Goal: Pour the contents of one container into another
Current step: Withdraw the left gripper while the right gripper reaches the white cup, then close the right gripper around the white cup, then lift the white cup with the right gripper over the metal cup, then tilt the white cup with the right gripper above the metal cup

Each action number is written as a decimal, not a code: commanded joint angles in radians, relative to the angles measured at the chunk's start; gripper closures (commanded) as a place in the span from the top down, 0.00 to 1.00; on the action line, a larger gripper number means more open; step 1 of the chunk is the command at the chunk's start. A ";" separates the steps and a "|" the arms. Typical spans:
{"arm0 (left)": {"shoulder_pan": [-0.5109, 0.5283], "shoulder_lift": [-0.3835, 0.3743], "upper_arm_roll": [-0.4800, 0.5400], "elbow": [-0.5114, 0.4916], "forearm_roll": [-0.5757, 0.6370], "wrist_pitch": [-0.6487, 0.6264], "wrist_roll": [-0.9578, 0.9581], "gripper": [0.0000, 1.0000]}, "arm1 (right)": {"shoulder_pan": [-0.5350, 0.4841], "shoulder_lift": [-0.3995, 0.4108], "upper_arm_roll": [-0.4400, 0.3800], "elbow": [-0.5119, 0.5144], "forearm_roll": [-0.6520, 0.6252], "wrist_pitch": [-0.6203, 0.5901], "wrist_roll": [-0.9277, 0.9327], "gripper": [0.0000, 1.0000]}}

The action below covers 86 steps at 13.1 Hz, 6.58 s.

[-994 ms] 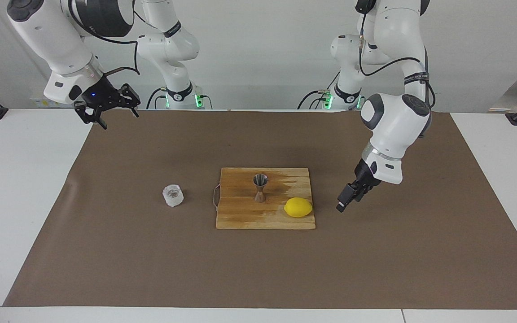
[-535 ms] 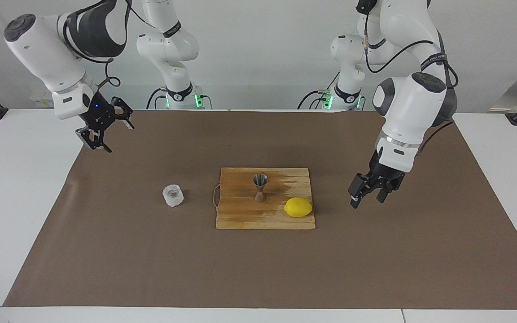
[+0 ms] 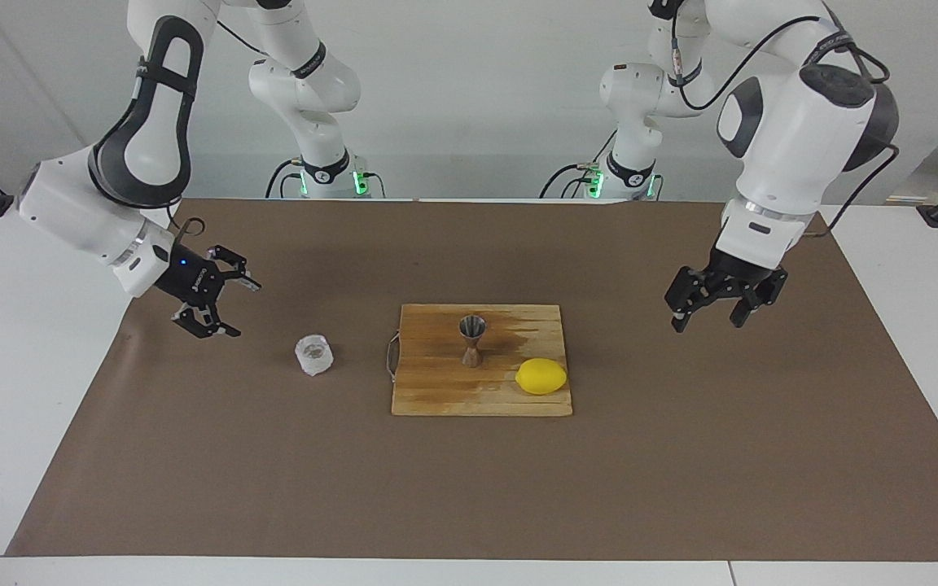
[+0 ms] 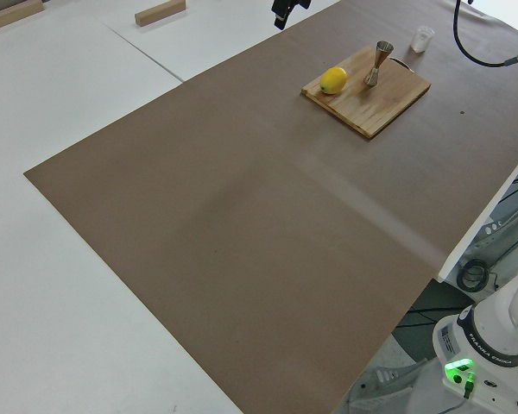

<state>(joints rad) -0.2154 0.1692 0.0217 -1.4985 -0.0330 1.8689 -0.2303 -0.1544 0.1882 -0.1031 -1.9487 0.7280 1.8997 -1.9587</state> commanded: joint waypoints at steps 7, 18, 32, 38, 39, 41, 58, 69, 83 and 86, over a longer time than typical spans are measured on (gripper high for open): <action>0.057 -0.203 -0.002 -0.123 0.018 -0.281 0.106 1.00 | 0.019 0.178 0.009 -0.030 0.347 0.042 -0.307 1.00; 0.195 -0.218 -0.092 -0.144 0.018 -0.333 0.258 1.00 | 0.075 0.224 0.014 -0.052 0.344 0.101 -0.419 1.00; 0.211 -0.226 -0.114 -0.155 0.018 -0.324 0.249 1.00 | 0.255 0.084 0.017 -0.020 0.181 0.252 0.068 0.08; 0.211 -0.226 -0.112 -0.157 0.018 -0.323 0.249 1.00 | 0.427 0.048 0.019 0.095 -0.013 0.259 0.488 0.08; 0.211 -0.226 -0.114 -0.157 0.018 -0.324 0.249 1.00 | 0.459 0.047 0.019 0.114 -0.062 0.259 0.550 0.08; 0.211 -0.226 -0.114 -0.155 0.018 -0.324 0.249 1.00 | 0.506 0.048 0.019 0.131 -0.134 0.262 0.631 0.08; 0.211 -0.226 -0.112 -0.157 0.018 -0.324 0.249 1.00 | 0.742 0.056 0.019 0.162 -0.800 0.377 1.090 0.07; 0.211 -0.226 -0.112 -0.157 0.016 -0.324 0.249 1.00 | 0.768 0.054 0.020 0.160 -0.900 0.377 1.155 0.07; 0.211 -0.226 -0.114 -0.157 0.018 -0.324 0.249 1.00 | 0.720 0.056 0.023 0.111 -0.655 0.490 0.976 0.07; 0.211 -0.226 -0.114 -0.157 0.018 -0.324 0.249 1.00 | 0.698 0.056 0.023 0.110 -0.544 0.487 0.862 0.07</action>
<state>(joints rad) -0.0186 -0.0250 -0.0790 -1.6193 -0.0307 1.5383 0.0158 0.5672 0.2499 -0.0883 -1.8240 0.1188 2.3652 -1.0196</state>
